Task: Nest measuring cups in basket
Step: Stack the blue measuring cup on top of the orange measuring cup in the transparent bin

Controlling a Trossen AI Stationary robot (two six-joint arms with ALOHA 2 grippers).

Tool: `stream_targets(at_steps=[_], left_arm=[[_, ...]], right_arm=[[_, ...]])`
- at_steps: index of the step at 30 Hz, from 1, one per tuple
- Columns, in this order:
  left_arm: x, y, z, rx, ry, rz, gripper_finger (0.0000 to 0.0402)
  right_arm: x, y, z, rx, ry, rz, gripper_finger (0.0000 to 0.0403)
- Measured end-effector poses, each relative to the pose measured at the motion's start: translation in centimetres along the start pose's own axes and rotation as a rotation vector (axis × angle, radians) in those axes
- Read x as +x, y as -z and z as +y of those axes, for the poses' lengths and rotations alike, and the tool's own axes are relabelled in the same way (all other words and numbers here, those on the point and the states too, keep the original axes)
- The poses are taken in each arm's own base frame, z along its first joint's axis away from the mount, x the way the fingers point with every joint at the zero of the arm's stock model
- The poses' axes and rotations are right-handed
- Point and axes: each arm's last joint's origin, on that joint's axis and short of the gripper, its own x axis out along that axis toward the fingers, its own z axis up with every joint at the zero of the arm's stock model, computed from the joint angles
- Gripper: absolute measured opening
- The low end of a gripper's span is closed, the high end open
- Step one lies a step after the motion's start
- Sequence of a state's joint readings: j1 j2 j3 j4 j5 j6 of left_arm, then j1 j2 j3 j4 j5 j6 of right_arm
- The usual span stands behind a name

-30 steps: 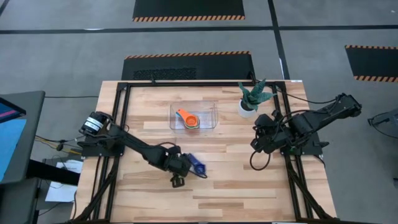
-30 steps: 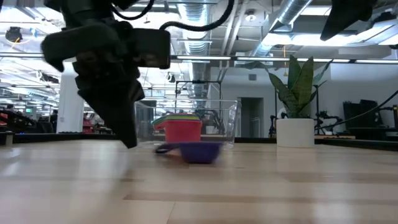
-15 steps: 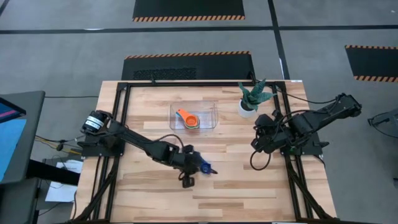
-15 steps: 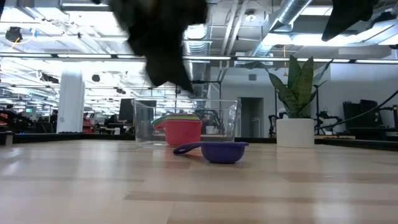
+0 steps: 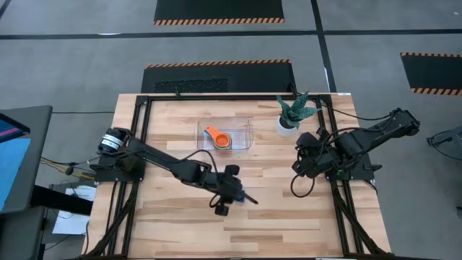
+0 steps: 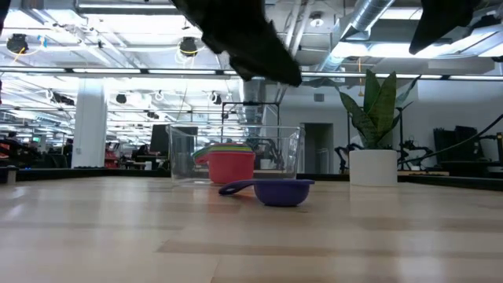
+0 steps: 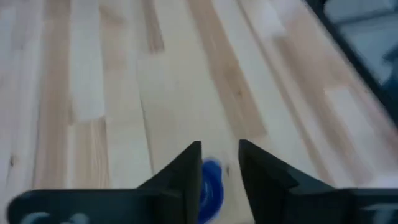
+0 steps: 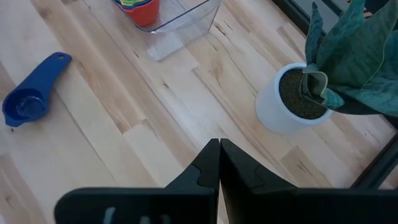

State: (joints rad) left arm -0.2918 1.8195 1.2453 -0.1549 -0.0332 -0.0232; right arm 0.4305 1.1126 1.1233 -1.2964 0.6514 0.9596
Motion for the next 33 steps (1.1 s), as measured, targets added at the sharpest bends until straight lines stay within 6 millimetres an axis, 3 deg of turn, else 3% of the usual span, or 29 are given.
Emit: stream_targets(at_steps=[5,11,24,30,33], left_arm=[[1.3,0.9,-0.5,0.12,0.01,0.038,0.0133],[3.5,2.1,-0.8,0.154,0.033,0.074,0.015],[6.6,5.7,-1.1,0.205,0.065,0.261,0.0151],[7.1,6.1,-0.9,0.182,0.023,0.283,0.0149],[7.2,6.1,-0.8,0.123,0.005,0.283,0.0123]], right_arm=[[0.0,0.1,-0.1,-0.009,0.009,0.008,0.0033],[0.0,0.3,-0.3,-0.024,0.011,0.039,0.0033],[0.0,0.5,-0.4,-0.036,0.01,0.071,0.0033],[0.0,0.5,-0.3,-0.033,0.003,0.078,0.0033],[0.0,0.5,-0.3,-0.033,0.003,0.078,0.0033]])
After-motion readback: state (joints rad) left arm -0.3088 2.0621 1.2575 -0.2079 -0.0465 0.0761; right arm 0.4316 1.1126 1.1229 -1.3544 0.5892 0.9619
